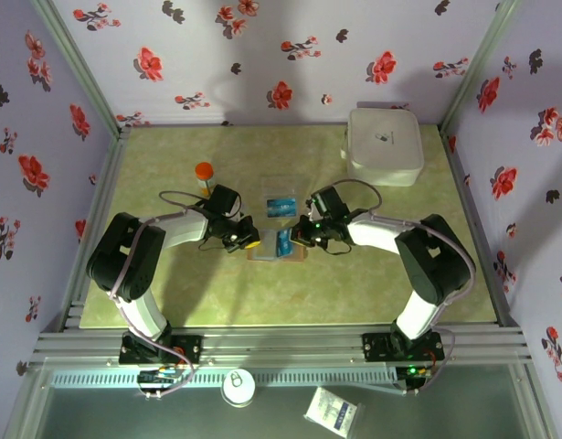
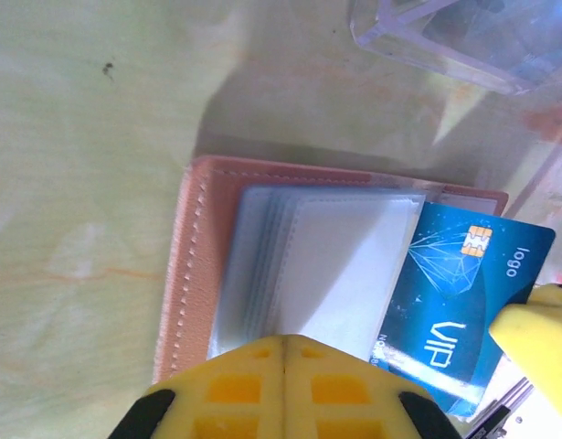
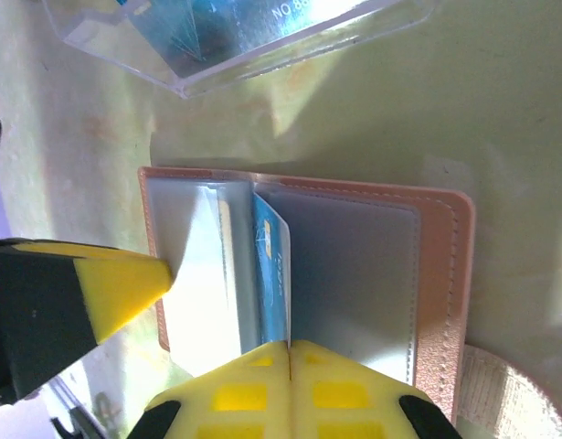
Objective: Take the credit cards out of the card holder
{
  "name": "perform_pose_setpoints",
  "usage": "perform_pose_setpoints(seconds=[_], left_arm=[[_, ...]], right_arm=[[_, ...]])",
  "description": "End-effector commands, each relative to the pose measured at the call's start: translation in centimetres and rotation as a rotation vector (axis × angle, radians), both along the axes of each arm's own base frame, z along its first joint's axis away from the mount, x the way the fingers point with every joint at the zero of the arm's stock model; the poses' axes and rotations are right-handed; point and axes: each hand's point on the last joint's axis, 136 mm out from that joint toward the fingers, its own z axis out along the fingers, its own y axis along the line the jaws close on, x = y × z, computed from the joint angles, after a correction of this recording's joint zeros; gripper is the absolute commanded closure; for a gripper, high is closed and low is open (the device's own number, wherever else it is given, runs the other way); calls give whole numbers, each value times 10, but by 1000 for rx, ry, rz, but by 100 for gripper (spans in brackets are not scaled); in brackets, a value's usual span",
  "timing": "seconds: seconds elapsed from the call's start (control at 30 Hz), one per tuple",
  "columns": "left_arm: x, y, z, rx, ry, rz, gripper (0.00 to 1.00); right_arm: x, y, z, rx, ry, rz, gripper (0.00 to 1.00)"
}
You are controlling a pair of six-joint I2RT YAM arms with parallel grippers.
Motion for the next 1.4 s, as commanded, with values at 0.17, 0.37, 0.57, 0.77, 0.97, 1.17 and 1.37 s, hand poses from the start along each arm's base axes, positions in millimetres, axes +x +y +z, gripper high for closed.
perform_pose_setpoints(seconds=[0.17,0.37,0.57,0.77,0.97,1.17,1.37], left_arm=[[10,-7,22,-45,-52,0,100],[14,-1,24,-49,-62,21,100],[13,-1,24,-53,-58,7,100],[10,-15,29,-92,-54,-46,99],[7,-27,25,-99,-26,-103,100],[-4,-23,8,-44,22,-135,100],[-8,-5,-3,56,24,-131,100]], right_arm=[[9,-13,37,-145,-177,162,100],[17,-26,52,-322,-312,397,100],[27,-30,61,-455,-444,685,100],[43,-28,70,-570,-613,974,100],[59,-16,71,-585,-646,1129,100],[68,0,70,-538,-651,1239,100],[77,14,69,-488,-653,1297,100]])
